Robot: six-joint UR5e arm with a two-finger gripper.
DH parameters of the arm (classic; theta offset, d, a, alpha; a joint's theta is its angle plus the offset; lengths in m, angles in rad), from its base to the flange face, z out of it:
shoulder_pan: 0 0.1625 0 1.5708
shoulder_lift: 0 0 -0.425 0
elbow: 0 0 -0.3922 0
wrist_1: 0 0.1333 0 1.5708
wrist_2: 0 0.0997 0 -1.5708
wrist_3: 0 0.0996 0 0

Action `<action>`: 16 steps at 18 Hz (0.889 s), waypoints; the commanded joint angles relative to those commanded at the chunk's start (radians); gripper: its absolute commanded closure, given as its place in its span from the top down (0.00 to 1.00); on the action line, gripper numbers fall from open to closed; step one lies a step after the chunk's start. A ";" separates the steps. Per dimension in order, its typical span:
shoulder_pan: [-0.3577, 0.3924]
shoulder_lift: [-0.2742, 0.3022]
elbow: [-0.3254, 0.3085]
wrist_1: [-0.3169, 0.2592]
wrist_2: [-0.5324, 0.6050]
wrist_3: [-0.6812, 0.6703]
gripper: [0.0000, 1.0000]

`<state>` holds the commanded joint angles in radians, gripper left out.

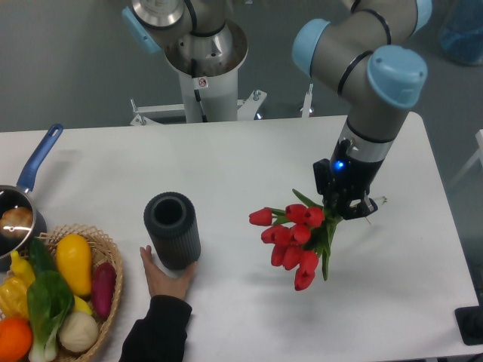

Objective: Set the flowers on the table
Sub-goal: 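Move the held red tulips down and toward the dark grey vase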

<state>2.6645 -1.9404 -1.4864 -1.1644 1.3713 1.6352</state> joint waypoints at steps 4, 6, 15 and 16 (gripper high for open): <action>-0.021 -0.011 0.000 0.003 0.046 -0.002 0.04; -0.034 -0.018 -0.005 0.002 0.084 -0.014 0.04; -0.077 -0.041 -0.087 0.020 0.175 -0.031 0.36; -0.077 -0.041 -0.094 0.022 0.181 -0.031 0.44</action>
<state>2.5878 -1.9819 -1.5799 -1.1428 1.5523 1.6045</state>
